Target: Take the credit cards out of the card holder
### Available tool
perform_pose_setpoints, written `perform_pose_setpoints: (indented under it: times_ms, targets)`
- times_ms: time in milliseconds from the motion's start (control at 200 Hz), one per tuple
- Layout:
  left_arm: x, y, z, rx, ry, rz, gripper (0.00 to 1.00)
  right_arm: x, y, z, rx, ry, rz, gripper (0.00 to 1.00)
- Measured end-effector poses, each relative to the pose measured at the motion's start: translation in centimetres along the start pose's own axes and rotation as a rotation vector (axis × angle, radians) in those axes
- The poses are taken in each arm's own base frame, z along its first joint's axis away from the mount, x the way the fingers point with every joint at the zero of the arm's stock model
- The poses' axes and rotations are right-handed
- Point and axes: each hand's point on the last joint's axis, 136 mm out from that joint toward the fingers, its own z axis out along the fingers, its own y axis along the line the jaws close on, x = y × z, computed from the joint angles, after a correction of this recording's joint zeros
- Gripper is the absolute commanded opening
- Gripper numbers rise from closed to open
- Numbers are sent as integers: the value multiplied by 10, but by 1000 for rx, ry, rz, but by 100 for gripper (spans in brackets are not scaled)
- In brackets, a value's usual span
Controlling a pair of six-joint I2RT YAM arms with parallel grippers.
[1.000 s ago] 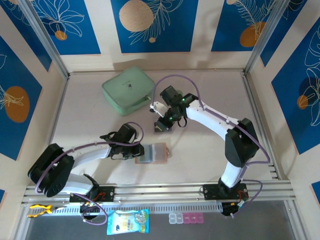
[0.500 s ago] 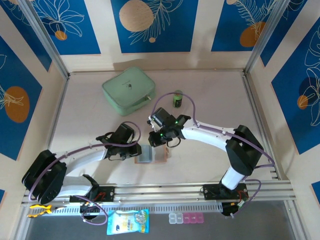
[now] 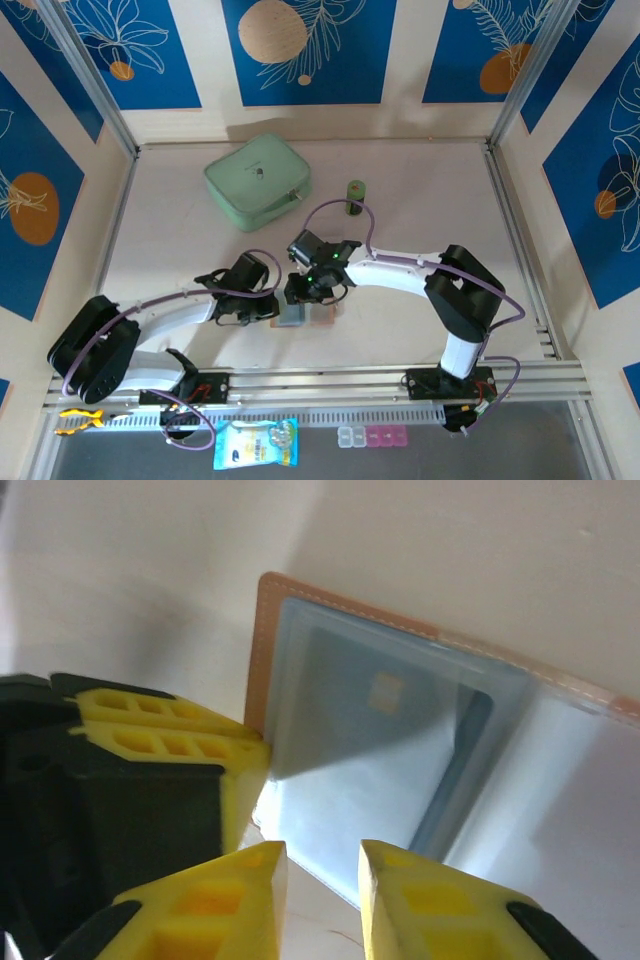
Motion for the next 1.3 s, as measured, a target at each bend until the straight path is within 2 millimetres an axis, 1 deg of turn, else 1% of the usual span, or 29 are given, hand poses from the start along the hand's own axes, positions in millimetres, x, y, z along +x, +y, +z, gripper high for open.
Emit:
perform_pose_setpoints:
  times_ms: [140,450,710,875,1020,1301]
  targets:
    - [0,0,0,2,1,0,12,0,0,3,-17,-9,24,34]
    - [4,0,-2,16,0,-6,12,2,-2,11,-20,4,56,33]
    - [3,-1,-9,24,-19,-2,10,1,-2,11,-22,2,57,33]
    - [4,4,-8,2,-13,-4,8,1,-2,11,-21,2,59,32]
    - [6,8,-3,-17,4,-10,8,2,-3,11,-18,4,70,32]
    - [5,6,-1,-12,1,-9,7,3,-5,14,-10,13,85,31]
